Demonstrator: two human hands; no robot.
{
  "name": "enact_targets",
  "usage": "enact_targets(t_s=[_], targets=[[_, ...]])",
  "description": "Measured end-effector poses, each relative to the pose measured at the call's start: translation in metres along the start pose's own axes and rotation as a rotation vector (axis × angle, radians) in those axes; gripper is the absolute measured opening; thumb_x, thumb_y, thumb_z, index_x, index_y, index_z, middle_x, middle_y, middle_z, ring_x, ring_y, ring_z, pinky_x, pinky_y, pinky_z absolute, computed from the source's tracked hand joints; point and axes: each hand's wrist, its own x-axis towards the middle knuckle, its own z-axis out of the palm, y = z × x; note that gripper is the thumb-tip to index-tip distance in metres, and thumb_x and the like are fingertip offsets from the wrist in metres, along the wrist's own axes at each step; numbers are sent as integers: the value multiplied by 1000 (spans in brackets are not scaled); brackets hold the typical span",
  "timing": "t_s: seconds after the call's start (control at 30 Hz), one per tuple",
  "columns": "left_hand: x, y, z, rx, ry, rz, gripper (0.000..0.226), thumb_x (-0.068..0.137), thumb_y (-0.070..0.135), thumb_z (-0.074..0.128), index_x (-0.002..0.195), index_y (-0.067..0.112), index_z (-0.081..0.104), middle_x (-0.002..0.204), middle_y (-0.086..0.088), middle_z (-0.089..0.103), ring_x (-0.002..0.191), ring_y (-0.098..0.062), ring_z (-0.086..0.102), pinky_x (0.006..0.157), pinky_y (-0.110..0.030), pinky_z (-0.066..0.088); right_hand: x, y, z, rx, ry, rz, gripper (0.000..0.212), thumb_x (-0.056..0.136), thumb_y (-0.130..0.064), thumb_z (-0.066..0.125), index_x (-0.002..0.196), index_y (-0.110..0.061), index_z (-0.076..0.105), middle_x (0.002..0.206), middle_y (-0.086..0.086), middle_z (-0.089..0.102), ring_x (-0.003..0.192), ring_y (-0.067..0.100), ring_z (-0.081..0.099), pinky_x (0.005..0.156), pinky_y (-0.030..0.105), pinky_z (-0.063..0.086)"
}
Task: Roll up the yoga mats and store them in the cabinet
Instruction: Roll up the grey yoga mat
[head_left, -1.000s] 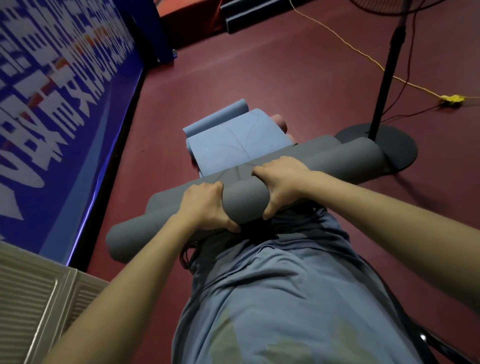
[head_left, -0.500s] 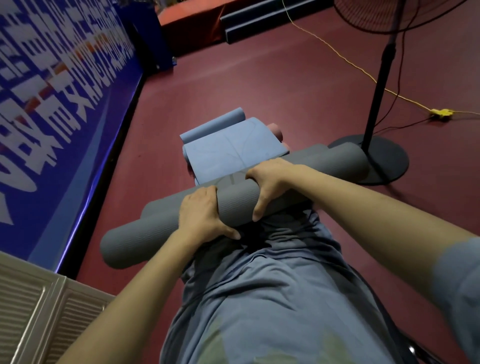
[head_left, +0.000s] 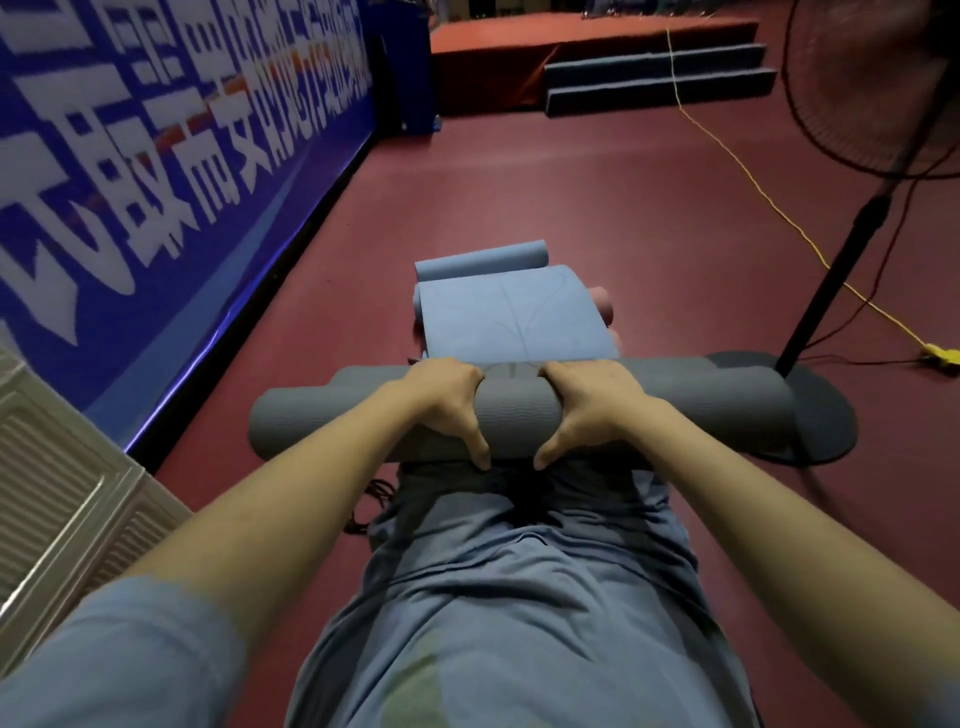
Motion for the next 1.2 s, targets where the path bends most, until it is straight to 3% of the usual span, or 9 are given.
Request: enact_targets(t_s=[0.2,0.33,0.4,0.5,0.63,0.83,1.0,1.2], targets=[[-2,10,21,-89,123,-11,100,33,82,83,109,27,52,104,6,65,90,-20,61,74,-37,52,10,6,-20,11,-132,32,113,23,-90,75,117,-31,52,111,-7,65,98,22,61,87,42,54],[-4,20,33,-2,275,3,120,29,79,88,120,12,47,109,-3,62,99,-26,60,74,-35,41,11,7,-27,53,-177,54,117,24,-86,80,123,-30,52,115,-6,64,100,21,61,87,39,53],[-5,20,35,50,293,17,125,28,79,88,124,9,46,112,-5,64,101,-28,62,79,-37,44,10,7,-27,40,-170,50,117,25,-86,80,124,-30,51,117,-6,65,102,22,61,83,38,51],[-3,13,26,129,245,48,105,32,84,84,106,17,50,104,0,67,90,-26,65,77,-38,51,5,6,-17,-3,-68,27,112,29,-92,73,121,-32,52,113,-6,68,99,23,63,79,37,49],[5,4,9,97,131,49,101,30,87,78,104,23,53,98,3,67,84,-23,63,76,-41,57,2,11,-12,25,-3,-26,105,38,-93,71,125,-36,53,117,-9,69,105,21,64,82,36,49],[15,7,-1,41,27,70,94,39,78,86,110,23,55,96,2,63,85,-23,59,78,-40,56,-8,28,-27,-12,-78,-46,112,40,-77,86,136,-41,42,130,-11,62,116,18,59,81,30,39],[-2,12,-2,29,24,103,89,33,82,81,98,26,58,88,5,63,77,-19,60,74,-41,57,-25,21,-27,-30,-109,-19,109,40,-80,81,133,-39,42,119,-8,65,103,21,61,82,37,48],[-53,34,-9,-82,-129,158,76,34,77,88,89,29,64,83,10,67,74,-13,63,71,-36,59,-71,8,-36,95,-311,9,108,35,-81,83,129,-44,44,112,-14,59,98,14,59,88,37,54]])
